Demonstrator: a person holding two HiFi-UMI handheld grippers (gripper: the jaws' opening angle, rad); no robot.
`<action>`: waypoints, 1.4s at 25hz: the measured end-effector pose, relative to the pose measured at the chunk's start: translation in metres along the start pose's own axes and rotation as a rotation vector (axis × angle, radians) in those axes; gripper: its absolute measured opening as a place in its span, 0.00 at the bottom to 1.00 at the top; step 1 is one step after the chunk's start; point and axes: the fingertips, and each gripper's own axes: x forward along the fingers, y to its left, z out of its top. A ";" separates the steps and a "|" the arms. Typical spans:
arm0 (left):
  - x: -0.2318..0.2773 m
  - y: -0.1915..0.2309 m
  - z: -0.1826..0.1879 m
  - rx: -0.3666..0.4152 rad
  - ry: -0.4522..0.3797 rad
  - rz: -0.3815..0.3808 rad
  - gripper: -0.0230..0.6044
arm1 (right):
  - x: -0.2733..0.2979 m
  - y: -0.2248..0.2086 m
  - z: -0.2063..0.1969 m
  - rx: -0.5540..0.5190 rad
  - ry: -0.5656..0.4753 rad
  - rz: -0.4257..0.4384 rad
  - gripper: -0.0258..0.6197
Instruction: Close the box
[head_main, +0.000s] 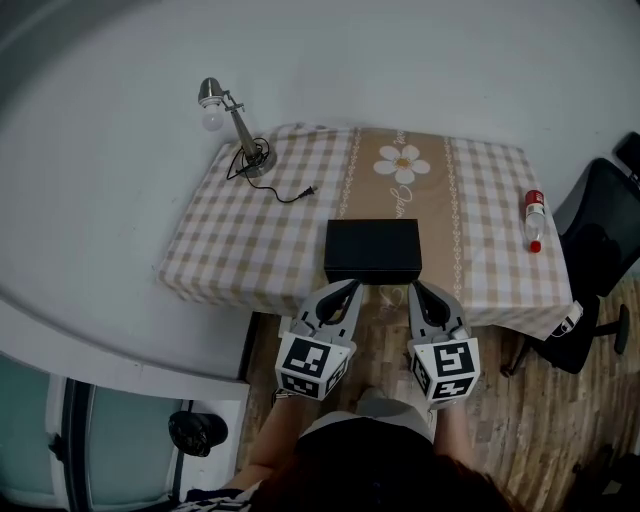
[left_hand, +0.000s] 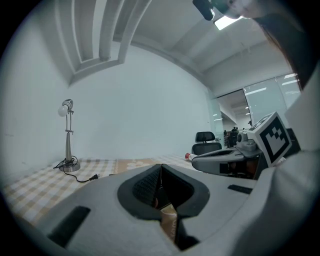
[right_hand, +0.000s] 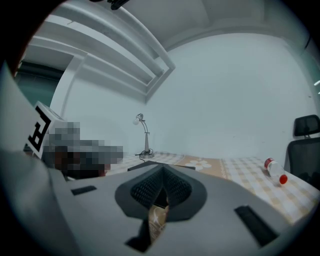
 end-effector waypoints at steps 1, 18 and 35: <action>-0.004 -0.001 0.002 0.002 -0.004 -0.001 0.08 | -0.003 0.002 0.001 0.002 -0.002 -0.004 0.07; -0.063 -0.022 0.022 0.027 -0.052 0.028 0.08 | -0.047 0.035 0.016 -0.076 -0.033 -0.075 0.07; -0.084 -0.030 0.023 -0.001 -0.065 0.056 0.08 | -0.066 0.052 0.020 -0.106 -0.023 -0.033 0.07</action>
